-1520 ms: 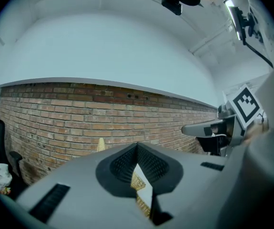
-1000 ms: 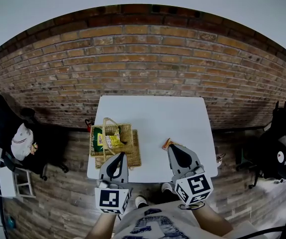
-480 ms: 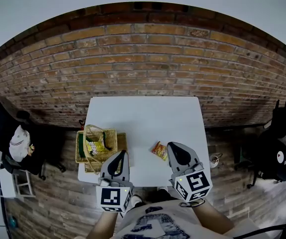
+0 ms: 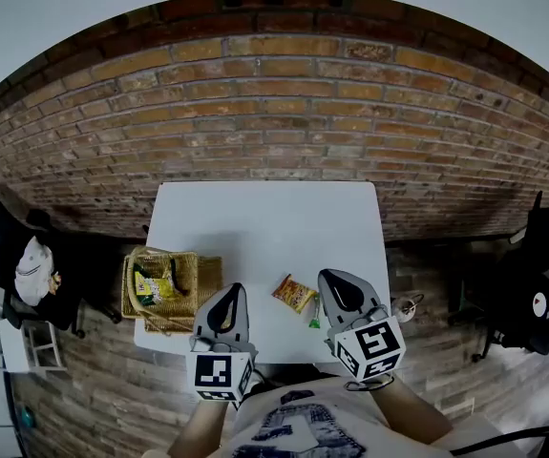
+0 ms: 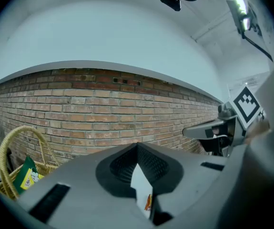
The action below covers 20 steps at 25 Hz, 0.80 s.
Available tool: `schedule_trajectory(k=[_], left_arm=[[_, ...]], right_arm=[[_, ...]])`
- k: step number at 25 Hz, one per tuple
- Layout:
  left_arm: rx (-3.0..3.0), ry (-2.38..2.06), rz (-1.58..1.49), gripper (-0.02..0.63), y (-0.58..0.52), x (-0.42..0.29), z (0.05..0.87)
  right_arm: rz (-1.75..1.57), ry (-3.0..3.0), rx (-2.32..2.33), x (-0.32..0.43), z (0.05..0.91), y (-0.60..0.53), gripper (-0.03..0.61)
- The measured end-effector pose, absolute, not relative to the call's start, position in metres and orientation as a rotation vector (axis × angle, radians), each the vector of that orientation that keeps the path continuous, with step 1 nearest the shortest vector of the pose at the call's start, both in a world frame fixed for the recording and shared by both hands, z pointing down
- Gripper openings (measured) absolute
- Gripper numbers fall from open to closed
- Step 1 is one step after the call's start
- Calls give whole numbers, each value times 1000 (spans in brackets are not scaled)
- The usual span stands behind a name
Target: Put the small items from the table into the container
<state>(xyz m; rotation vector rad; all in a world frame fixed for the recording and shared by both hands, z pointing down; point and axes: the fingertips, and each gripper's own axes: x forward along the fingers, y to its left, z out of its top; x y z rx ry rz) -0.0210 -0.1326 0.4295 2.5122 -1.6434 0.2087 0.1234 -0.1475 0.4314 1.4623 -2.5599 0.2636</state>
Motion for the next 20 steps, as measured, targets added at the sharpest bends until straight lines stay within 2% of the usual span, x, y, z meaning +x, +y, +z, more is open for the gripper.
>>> schedule_trajectory(k=[20], left_arm=[[2398, -1730, 293, 51, -158, 6, 491]], right_arm=[[325, -2526, 1251, 143, 505, -183, 20]])
